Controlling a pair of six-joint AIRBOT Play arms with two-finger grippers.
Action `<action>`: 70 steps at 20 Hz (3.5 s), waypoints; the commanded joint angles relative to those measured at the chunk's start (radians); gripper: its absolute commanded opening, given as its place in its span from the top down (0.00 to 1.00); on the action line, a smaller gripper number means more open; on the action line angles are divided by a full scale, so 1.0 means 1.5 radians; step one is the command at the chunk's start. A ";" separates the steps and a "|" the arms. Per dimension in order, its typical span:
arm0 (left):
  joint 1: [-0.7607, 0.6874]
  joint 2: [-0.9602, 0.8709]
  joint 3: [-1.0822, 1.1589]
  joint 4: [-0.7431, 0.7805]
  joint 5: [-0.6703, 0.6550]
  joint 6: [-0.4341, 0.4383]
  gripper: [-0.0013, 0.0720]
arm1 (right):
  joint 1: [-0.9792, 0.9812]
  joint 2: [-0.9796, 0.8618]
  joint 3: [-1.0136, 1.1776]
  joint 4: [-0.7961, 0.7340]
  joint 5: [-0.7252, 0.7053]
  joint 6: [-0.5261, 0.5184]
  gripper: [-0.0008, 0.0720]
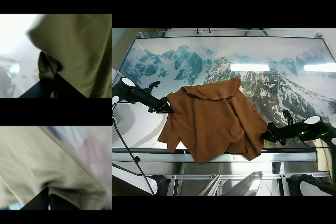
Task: Fold the shirts.
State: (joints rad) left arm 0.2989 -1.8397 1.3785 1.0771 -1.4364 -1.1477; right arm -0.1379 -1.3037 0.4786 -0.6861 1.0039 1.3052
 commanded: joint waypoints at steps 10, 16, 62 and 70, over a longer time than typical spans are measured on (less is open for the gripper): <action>0.098 0.205 -0.205 -0.057 0.020 -0.044 0.97 | -0.049 -0.337 0.724 0.010 -0.076 -0.022 0.96; 0.056 0.309 -0.403 -0.057 0.089 -0.044 0.97 | -0.004 -0.442 0.838 0.016 -0.027 -0.035 0.96; -0.260 -0.130 0.282 0.126 -0.083 -0.014 0.59 | -0.023 -0.433 0.691 -0.063 0.149 -0.042 0.96; -0.222 -0.068 0.349 0.059 -0.126 -0.008 0.96 | -0.036 -0.381 0.694 -0.046 0.151 -0.043 0.96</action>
State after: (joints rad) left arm -0.0650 -1.9923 1.8511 1.2556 -1.5944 -1.1675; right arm -0.1787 -1.9198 1.5173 -0.7631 1.2289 1.2411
